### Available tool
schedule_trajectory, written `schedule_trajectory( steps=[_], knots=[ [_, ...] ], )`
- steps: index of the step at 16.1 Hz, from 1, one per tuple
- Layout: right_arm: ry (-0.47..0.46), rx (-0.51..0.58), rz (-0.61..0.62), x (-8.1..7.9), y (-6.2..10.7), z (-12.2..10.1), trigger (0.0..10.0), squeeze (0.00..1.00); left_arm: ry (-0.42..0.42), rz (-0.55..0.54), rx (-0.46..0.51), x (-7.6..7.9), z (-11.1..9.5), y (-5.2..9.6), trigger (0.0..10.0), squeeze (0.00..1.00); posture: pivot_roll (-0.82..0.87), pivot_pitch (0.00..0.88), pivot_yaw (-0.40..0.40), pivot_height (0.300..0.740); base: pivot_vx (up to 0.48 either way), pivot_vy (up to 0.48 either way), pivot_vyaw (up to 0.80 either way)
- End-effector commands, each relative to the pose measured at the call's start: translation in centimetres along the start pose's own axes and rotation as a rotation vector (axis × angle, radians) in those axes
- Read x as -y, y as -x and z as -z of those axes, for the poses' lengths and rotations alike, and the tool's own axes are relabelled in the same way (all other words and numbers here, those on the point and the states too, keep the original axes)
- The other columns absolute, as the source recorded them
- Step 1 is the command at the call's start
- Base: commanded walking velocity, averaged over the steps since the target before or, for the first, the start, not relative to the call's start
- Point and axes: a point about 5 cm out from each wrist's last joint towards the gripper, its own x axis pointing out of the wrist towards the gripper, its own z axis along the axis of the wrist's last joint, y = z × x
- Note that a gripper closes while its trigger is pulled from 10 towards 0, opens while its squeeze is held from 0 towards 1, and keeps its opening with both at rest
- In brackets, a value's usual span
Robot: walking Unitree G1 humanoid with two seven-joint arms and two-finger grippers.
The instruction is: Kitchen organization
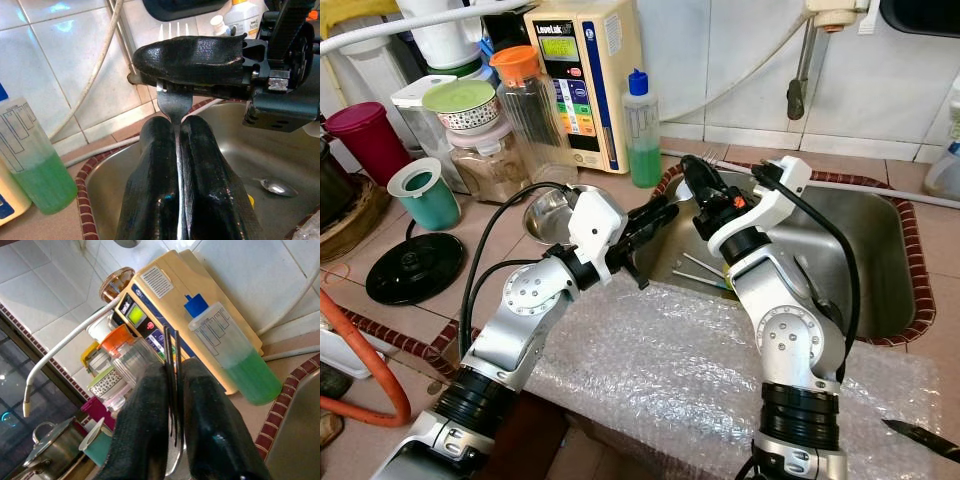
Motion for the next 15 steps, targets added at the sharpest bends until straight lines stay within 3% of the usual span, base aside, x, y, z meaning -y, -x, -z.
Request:
schedule_trajectory(
  steps=[1, 11, 12, 14, 15],
  knots=[
    [0.002, 0.000, 0.072, 1.2, 0.5, -0.1, 0.0, 0.00, -0.032, -0.060, 0.058, -1.4, -1.3, 0.2, 0.0, 0.00, 0.00, 0.000, 0.149, 0.740, 0.000, 0.000, 0.00],
    [0.002, 0.000, 0.072, 1.2, 0.5, -0.1, 0.0, 0.00, -0.032, -0.060, 0.058, -1.4, -1.3, 0.2, 0.0, 0.00, 0.00, 0.000, 0.149, 0.740, 0.000, 0.000, 0.00],
    [0.065, 0.059, 0.220, 2.8, 0.7, -1.0, 0.0, 0.00, 0.020, -0.052, 0.050, -1.1, -0.9, 0.4, 10.0, 1.00, 0.00, 0.000, 0.153, 0.740, 0.000, 0.000, 0.00],
    [0.148, 0.142, 0.412, 4.8, 1.1, -2.2, 0.0, 0.00, 0.088, -0.048, 0.038, -0.8, -0.4, 0.8, 10.0, 1.00, 0.01, 0.000, 0.154, 0.740, 0.000, 0.000, 0.00],
    [0.144, 0.138, 0.407, 4.7, 1.1, -2.0, 0.0, 0.00, 0.060, -0.065, 0.028, -0.9, -0.3, 0.7, 10.0, 1.00, 0.00, 0.000, 0.156, 0.740, 0.000, 0.000, 0.00]
  ],
)
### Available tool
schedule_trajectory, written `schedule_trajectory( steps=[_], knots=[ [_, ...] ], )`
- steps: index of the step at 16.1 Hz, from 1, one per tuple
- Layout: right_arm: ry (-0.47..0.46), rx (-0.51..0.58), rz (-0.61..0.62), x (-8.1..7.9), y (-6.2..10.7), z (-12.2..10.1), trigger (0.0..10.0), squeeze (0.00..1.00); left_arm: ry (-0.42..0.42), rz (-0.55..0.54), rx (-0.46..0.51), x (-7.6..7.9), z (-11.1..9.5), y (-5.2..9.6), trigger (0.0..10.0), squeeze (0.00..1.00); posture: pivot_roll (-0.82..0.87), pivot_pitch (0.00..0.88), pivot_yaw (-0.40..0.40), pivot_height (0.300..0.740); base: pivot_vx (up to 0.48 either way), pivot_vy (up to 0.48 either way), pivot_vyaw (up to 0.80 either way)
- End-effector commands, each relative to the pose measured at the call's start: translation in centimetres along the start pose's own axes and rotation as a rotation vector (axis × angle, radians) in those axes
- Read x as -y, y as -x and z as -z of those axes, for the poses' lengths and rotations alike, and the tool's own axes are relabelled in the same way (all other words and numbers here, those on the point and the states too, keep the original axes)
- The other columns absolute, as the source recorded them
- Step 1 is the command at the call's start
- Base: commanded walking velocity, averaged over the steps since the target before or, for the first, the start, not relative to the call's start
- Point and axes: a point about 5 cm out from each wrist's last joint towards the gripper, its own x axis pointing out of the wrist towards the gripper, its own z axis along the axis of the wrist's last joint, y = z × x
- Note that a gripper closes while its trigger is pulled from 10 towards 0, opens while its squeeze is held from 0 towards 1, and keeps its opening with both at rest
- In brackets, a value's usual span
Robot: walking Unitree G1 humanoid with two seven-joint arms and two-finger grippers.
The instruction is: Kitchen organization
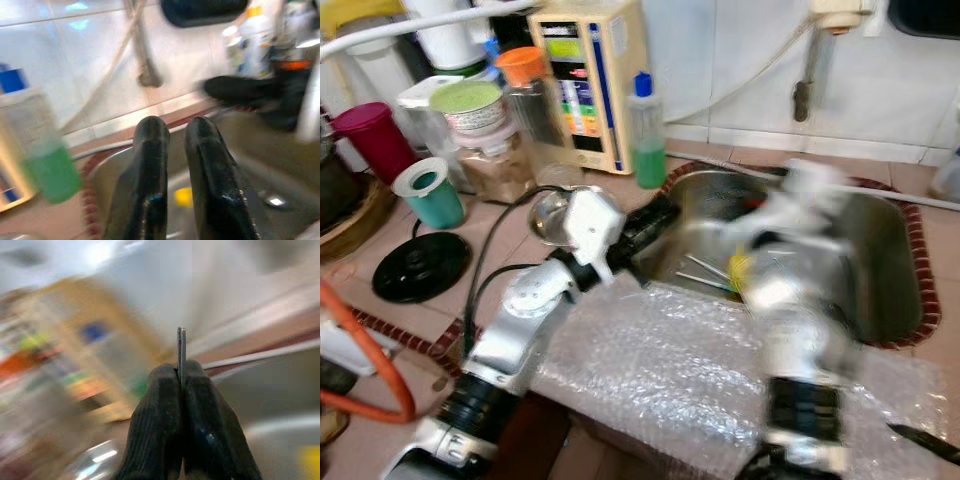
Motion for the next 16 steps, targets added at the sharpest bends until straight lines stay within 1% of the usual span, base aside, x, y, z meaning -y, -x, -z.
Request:
schedule_trajectory(
  steps=[1, 2, 3, 4, 5, 6, 7, 8, 9, 10, 12, 13, 14, 15, 16],
  knots=[
    [-0.002, 0.001, -0.024, -0.9, -0.1, 0.2, 0.0, 0.00, -0.027, -0.031, 0.007, -0.5, -0.3, -0.1, 10.0, 1.00, 0.00, 0.000, 0.157, 0.740, 0.000, 0.000, 0.00],
    [-0.002, -0.004, -0.035, -1.0, -0.1, 0.3, 0.0, 0.00, -0.032, -0.035, 0.005, -0.6, -0.4, -0.1, 10.0, 1.00, 0.00, 0.000, 0.157, 0.740, 0.000, 0.000, 0.00],
    [0.004, -0.008, -0.036, -1.1, -0.1, 0.4, 4.0, 0.00, -0.033, -0.035, 0.005, -0.7, -0.4, -0.1, 10.0, 0.42, 0.00, 0.000, 0.158, 0.740, 0.000, 0.000, 0.00],
    [0.002, -0.003, -0.037, -1.1, -0.1, 0.4, 0.0, 0.00, -0.028, -0.037, 0.004, -0.7, -0.4, -0.1, 10.0, 0.34, 0.00, 0.000, 0.158, 0.740, 0.000, 0.000, 0.00],
    [0.047, 0.009, -0.023, -0.9, -0.2, 0.3, 0.0, 0.00, 0.001, -0.043, 0.008, -0.8, -0.5, 0.0, 10.0, 1.00, 0.00, 0.000, 0.157, 0.740, 0.000, 0.000, 0.00],
    [0.107, 0.019, -0.016, -0.8, -0.2, 0.2, 0.0, 0.00, 0.017, -0.044, 0.006, -0.8, -0.4, 0.0, 10.0, 1.00, 0.00, 0.000, 0.157, 0.740, 0.000, 0.000, 0.00],
    [0.196, 0.028, -0.006, -0.6, -0.2, 0.2, 0.0, 0.00, 0.021, -0.043, -0.006, -0.8, -0.2, 0.2, 10.0, 1.00, 0.00, 0.000, 0.157, 0.740, 0.000, 0.000, 0.00],
    [0.332, 0.029, -0.005, -0.3, -0.3, 0.3, 0.0, 0.00, 0.041, -0.053, -0.021, -0.8, 0.1, 0.5, 10.0, 1.00, 0.00, 0.000, 0.153, 0.740, 0.000, 0.000, 0.00],
    [0.496, 0.033, -0.012, -0.1, -0.4, 0.4, 0.0, 0.00, 0.065, -0.059, -0.044, -0.8, 0.6, 0.9, 10.0, 1.00, -0.01, 0.000, 0.151, 0.740, 0.000, 0.000, 0.00],
    [0.598, 0.037, -0.019, 0.1, -0.5, 0.6, 0.0, 0.00, 0.079, -0.062, -0.067, -0.9, 1.1, 1.4, 10.0, 1.00, -0.01, 0.000, 0.150, 0.740, 0.000, 0.000, 0.00],
    [0.704, 0.036, -0.035, 0.6, -0.6, 0.8, 0.0, 0.00, 0.119, -0.092, -0.077, -1.0, 1.5, 1.9, 10.0, 1.00, -0.01, 0.000, 0.149, 0.740, 0.000, 0.000, 0.00],
    [0.782, 0.023, -0.042, 1.1, -0.8, 1.0, 0.0, 0.00, 0.162, -0.139, -0.076, -1.3, 1.7, 2.3, 10.0, 1.00, -0.01, 0.000, 0.148, 0.740, 0.000, 0.000, 0.00],
    [0.807, 0.004, -0.033, 1.8, -1.0, 1.2, 0.0, 0.00, 0.210, -0.189, -0.081, -1.6, 1.9, 2.6, 10.0, 1.00, -0.01, 0.000, 0.144, 0.740, 0.000, 0.000, 0.00],
    [0.846, -0.027, -0.034, 2.4, -1.2, 1.7, 0.0, 0.00, 0.223, -0.222, -0.084, -1.9, 2.0, 3.0, 10.0, 1.00, 0.00, 0.000, 0.142, 0.740, 0.000, 0.000, 0.00],
    [0.884, -0.051, -0.035, 2.9, -1.4, 2.2, 0.6, 0.00, 0.224, -0.248, -0.092, -2.0, 2.1, 3.3, 10.0, 1.00, 0.00, 0.000, 0.139, 0.740, 0.000, 0.000, 0.00]
  ],
)
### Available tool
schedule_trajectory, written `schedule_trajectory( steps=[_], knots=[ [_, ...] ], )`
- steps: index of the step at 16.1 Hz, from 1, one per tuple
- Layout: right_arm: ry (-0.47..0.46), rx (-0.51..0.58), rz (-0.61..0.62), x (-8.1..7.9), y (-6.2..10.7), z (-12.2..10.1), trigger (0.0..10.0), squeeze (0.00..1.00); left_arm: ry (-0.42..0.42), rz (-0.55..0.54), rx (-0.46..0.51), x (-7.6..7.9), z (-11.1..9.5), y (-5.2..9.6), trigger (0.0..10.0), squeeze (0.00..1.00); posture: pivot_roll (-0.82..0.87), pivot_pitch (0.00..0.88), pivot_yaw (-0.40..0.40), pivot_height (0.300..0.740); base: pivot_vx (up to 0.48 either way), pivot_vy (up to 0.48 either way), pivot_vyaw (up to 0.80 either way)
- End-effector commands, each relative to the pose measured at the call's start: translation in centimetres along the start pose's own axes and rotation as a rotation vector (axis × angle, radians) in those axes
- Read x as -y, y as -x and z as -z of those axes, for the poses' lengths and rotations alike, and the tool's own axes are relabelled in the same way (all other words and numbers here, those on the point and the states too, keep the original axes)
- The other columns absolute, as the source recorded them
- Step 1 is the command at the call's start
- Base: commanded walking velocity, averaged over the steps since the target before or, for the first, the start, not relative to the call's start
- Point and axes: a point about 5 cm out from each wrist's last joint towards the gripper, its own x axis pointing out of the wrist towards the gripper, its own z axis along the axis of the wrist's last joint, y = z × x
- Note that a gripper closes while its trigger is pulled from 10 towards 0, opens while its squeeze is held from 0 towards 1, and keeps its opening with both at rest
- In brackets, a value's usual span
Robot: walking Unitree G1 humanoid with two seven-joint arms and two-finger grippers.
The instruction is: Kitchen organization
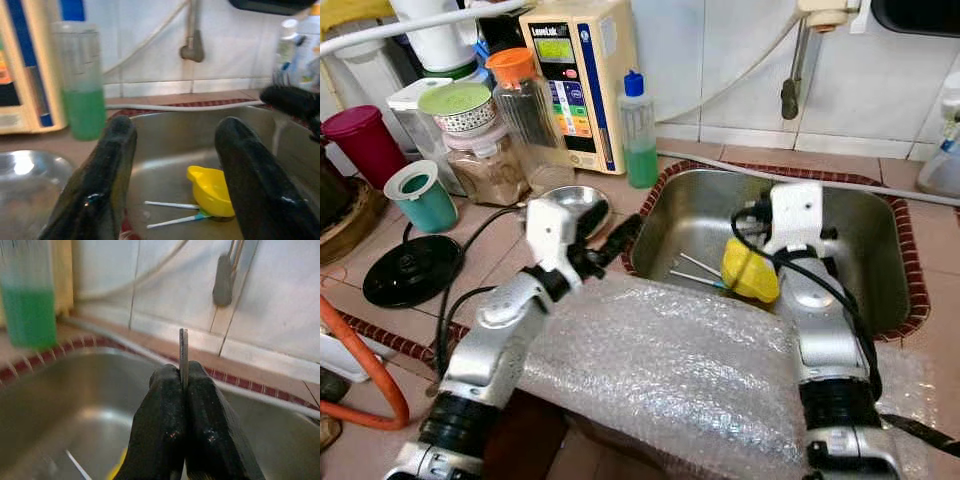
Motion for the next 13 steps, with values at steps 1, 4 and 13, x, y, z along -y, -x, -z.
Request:
schedule_trajectory(
  steps=[1, 4, 13],
  knots=[
    [0.034, 0.002, -0.043, -0.6, -0.6, 0.1, 0.0, 0.00, 0.002, -0.046, 0.003, -0.7, -0.3, 0.5, 10.0, 1.00, 0.00, 0.000, 0.136, 0.740, 0.000, 0.000, 0.00],
    [0.009, -0.118, -0.087, -1.1, -1.1, 2.0, 0.0, 0.00, 0.028, -0.110, -0.008, -1.4, 0.1, 1.1, 10.0, 1.00, 0.00, 0.000, 0.132, 0.740, 0.000, 0.000, 0.00],
    [-0.278, -0.343, -0.037, -1.2, -1.7, 4.7, 10.0, 1.00, 0.072, -0.225, -0.054, -3.0, 0.3, 1.7, 10.0, 1.00, 0.02, 0.000, 0.138, 0.740, 0.000, 0.000, 0.00]
  ],
)
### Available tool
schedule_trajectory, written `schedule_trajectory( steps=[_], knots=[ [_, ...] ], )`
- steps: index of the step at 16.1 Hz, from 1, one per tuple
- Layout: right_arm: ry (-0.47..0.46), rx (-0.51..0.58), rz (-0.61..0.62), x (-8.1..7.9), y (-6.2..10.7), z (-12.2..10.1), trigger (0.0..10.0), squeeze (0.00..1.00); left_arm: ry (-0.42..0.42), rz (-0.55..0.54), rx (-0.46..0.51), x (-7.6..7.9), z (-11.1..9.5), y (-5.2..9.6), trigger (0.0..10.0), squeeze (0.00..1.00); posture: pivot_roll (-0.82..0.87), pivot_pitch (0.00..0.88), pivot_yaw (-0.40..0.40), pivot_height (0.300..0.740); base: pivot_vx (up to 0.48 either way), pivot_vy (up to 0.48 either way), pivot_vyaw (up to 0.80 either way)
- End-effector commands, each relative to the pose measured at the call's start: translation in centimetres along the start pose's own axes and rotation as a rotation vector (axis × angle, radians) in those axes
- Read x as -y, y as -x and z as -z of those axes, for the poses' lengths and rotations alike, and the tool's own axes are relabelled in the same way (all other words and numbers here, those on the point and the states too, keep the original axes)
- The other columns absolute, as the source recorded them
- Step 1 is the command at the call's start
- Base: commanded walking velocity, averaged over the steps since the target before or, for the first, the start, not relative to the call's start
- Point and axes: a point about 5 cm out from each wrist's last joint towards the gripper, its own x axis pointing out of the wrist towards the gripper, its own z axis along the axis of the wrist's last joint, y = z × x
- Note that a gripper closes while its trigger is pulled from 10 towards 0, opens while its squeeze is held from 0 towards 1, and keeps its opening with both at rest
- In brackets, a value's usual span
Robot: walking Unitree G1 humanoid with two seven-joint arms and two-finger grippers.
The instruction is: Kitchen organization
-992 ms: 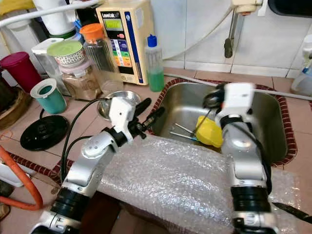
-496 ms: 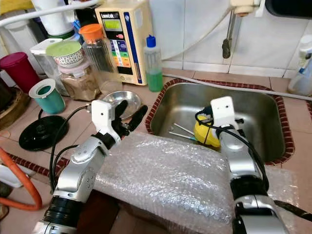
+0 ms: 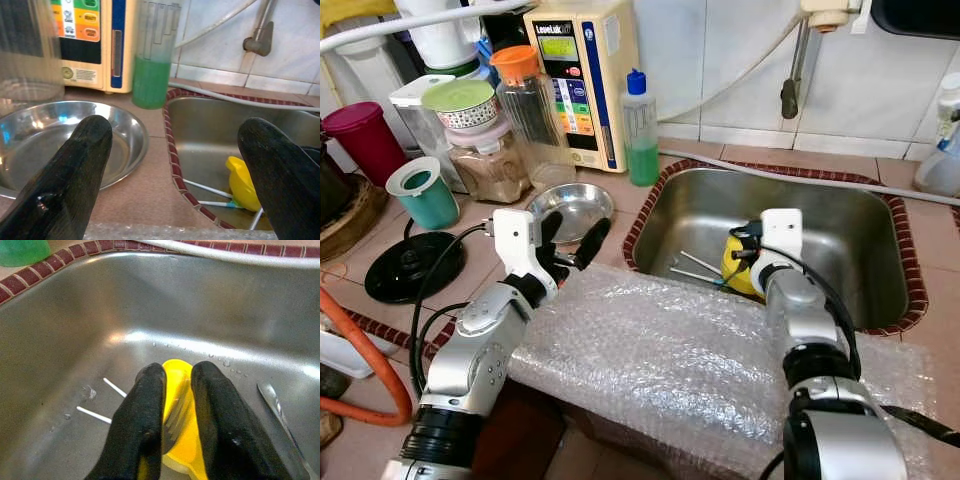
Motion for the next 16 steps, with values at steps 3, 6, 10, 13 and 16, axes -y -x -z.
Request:
schedule_trajectory(
  steps=[3, 6, 10, 13, 16],
  knots=[
    [-0.175, -0.058, 0.042, 0.3, -0.2, 0.5, 10.0, 1.00, -0.026, -0.066, -0.013, -1.2, -0.7, -0.3, 10.0, 1.00, 0.02, 0.000, 0.144, 0.740, 0.000, 0.000, 0.00],
    [-0.457, -0.043, 0.086, 0.9, -0.3, 0.3, 10.0, 1.00, -0.021, -0.086, -0.019, -1.4, -0.8, -0.5, 10.0, 1.00, 0.02, 0.000, 0.147, 0.740, 0.000, 0.000, 0.00],
    [-0.139, 0.076, 0.062, 0.7, 0.4, -1.0, 10.0, 1.00, 0.063, -0.300, -0.017, -4.3, -1.1, -0.9, 10.0, 1.00, 0.01, 0.000, 0.124, 0.740, 0.000, 0.000, 0.00],
    [-0.175, 0.059, -0.002, -0.6, 0.8, 0.1, 10.0, 1.00, 0.068, -0.363, -0.010, -6.1, -1.8, -1.2, 10.0, 1.00, 0.00, 0.000, 0.131, 0.740, 0.000, 0.000, 0.00],
    [-0.262, 0.059, -0.008, -0.9, 1.2, 0.7, 10.0, 1.00, 0.104, -0.427, 0.000, -7.2, -2.5, -1.8, 10.0, 1.00, -0.01, 0.000, 0.142, 0.740, 0.000, 0.000, 0.00]
  ],
)
